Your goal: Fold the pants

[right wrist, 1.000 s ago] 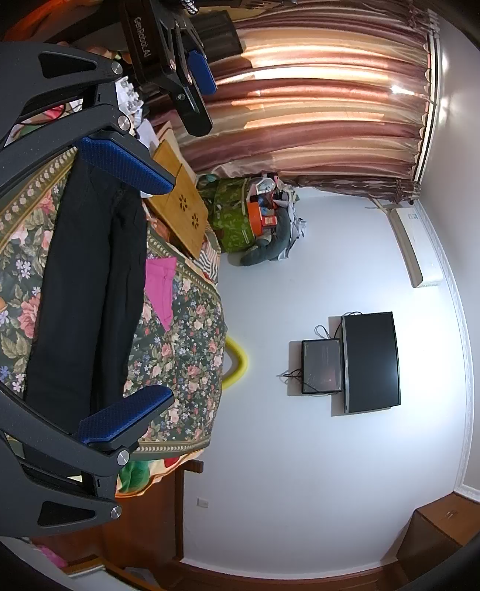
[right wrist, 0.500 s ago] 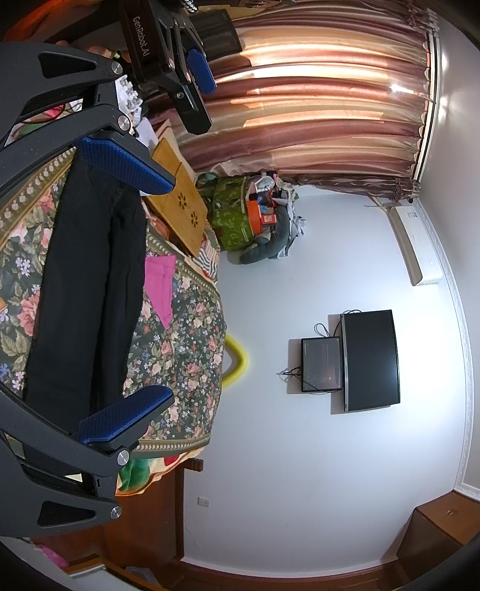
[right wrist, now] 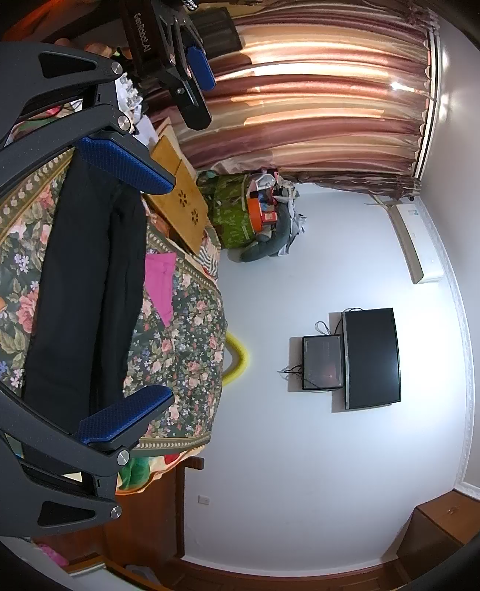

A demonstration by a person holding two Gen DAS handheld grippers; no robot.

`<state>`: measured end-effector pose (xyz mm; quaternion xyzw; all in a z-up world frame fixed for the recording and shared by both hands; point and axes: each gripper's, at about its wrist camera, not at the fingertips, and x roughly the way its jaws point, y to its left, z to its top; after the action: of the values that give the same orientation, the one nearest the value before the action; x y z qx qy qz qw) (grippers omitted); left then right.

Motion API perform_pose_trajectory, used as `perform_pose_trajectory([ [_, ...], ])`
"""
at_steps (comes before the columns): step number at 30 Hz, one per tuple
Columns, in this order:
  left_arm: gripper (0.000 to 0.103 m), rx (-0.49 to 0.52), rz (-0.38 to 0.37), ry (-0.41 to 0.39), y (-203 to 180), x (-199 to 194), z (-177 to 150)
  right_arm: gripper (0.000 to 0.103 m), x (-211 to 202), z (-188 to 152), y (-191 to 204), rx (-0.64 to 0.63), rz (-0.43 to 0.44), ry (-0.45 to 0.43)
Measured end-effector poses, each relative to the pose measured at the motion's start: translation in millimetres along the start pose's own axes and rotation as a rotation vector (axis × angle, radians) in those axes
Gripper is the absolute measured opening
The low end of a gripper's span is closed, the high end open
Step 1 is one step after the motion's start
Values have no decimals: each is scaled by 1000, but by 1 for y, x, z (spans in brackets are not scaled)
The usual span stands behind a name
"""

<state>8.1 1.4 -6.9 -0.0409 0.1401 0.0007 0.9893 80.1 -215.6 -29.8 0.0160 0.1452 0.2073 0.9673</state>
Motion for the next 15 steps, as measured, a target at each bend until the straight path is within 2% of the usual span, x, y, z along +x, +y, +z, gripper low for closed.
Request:
perform_pose_trajectory([
  [7,103,4,4,32,7,19,-1,103,17,-4,-2,5,-5,29],
  [15,103,12,49,79,22,75,-2,103,62,-9,-13,1,-24,74],
])
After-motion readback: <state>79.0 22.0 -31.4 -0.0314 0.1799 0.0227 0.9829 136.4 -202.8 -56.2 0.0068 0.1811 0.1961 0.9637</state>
